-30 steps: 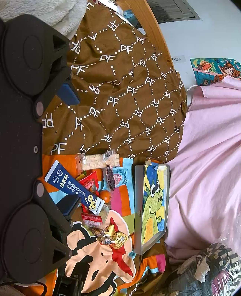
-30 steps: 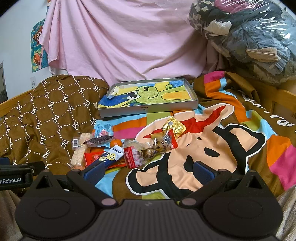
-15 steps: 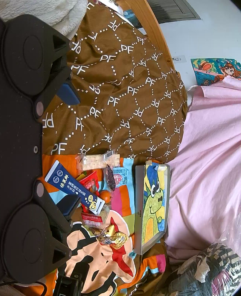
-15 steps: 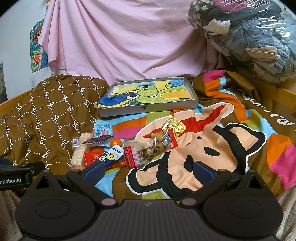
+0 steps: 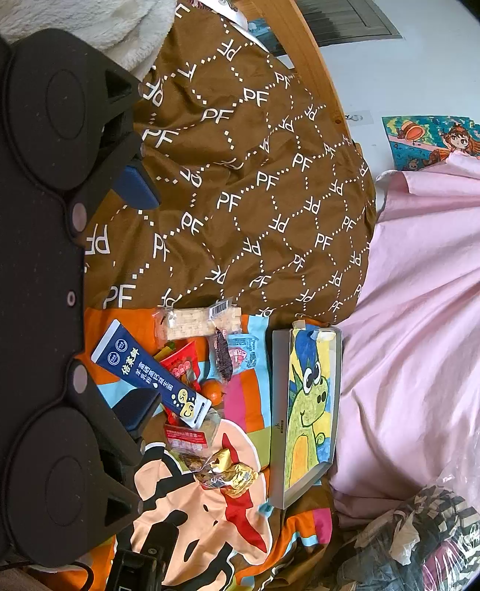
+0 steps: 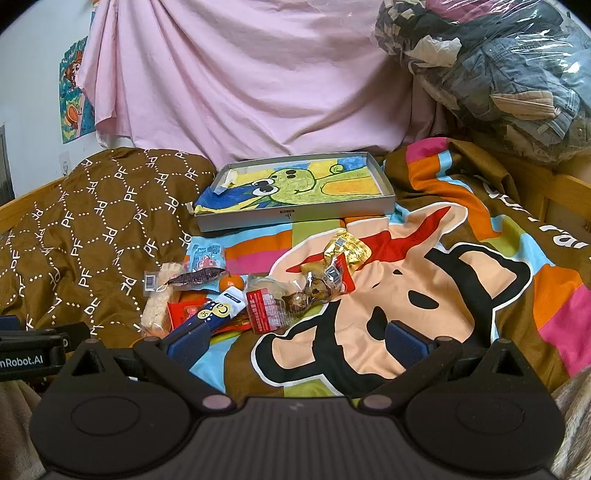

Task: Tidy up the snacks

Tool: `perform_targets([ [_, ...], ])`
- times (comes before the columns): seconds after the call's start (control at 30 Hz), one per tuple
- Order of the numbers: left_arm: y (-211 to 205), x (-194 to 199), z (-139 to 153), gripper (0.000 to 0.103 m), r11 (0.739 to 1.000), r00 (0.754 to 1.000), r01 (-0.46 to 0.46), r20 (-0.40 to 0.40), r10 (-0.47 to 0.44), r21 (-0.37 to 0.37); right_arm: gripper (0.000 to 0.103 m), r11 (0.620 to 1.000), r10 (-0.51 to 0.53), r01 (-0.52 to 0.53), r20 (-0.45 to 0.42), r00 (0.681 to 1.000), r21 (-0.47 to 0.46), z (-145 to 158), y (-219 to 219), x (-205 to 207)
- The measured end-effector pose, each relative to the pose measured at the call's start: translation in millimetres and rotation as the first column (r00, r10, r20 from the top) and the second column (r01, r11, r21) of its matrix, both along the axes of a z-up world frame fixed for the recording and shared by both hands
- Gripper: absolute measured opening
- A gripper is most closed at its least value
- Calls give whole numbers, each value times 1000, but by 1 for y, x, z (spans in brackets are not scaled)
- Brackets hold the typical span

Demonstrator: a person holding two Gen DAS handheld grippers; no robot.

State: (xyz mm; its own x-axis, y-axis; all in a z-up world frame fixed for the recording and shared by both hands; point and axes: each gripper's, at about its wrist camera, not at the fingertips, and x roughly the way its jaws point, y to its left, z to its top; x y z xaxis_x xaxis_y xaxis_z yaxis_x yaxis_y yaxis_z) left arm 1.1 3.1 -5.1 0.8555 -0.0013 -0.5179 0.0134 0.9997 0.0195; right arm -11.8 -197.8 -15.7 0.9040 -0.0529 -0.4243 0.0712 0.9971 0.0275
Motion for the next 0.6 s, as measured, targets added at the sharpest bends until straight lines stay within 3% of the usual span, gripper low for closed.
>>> perform_targets([
  [0.33,-1,-2,-7,102,1000,1000,2,-7,-2,7,103,1000,-1,1,-12,1000,4,5,0,1],
  [0.6,-5,5,-8,102,1000,998,11,-56,-10,27,103,1000,10,-10,-50,999,3,8,0,5],
])
